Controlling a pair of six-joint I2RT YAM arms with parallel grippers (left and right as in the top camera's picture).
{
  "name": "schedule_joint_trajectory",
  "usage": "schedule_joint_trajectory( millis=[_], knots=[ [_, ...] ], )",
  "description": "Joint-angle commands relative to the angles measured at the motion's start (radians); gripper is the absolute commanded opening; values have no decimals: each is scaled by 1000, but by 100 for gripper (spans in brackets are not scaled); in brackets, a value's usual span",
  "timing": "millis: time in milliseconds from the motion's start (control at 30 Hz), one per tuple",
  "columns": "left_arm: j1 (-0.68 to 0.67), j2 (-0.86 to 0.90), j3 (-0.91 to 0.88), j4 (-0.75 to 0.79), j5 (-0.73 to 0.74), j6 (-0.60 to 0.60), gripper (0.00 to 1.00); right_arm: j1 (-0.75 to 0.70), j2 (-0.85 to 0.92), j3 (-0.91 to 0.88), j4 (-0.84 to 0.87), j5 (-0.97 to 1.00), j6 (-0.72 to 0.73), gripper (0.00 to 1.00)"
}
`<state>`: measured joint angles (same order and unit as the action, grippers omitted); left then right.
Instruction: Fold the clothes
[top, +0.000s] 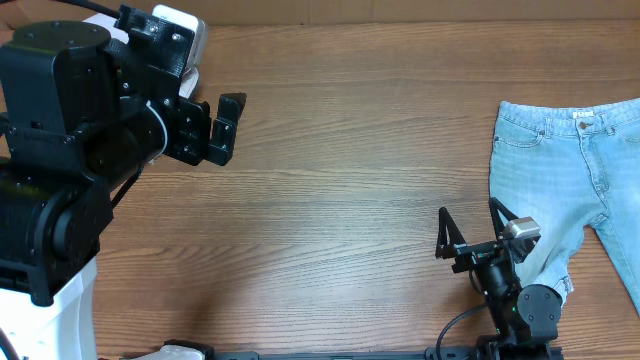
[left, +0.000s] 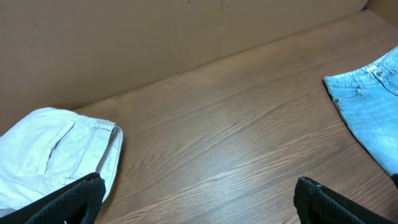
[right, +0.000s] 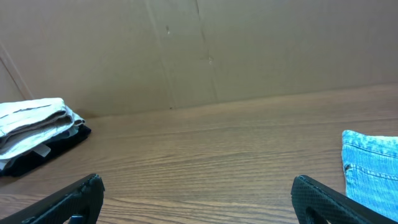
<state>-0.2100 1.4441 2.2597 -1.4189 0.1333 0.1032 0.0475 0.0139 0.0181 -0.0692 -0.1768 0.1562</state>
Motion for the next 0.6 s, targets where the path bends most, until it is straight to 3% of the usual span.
schedule_joint_trajectory(
  millis=[0,333,467,567],
  knots=[
    [-6,3,0,1,-10,-14,100,-3,-10,-10,4,-1,-4,100],
    [-6,8,0,-53,-18,-3,100,-3,-10,-10,4,-1,-4,100],
    [2,21,-6,19,-44,-16,100,-3,-10,-10,4,-1,-4,100],
    [2,10,-46,101,-120,-103,100,-3,-10,-10,4,-1,-4,100]
  ],
)
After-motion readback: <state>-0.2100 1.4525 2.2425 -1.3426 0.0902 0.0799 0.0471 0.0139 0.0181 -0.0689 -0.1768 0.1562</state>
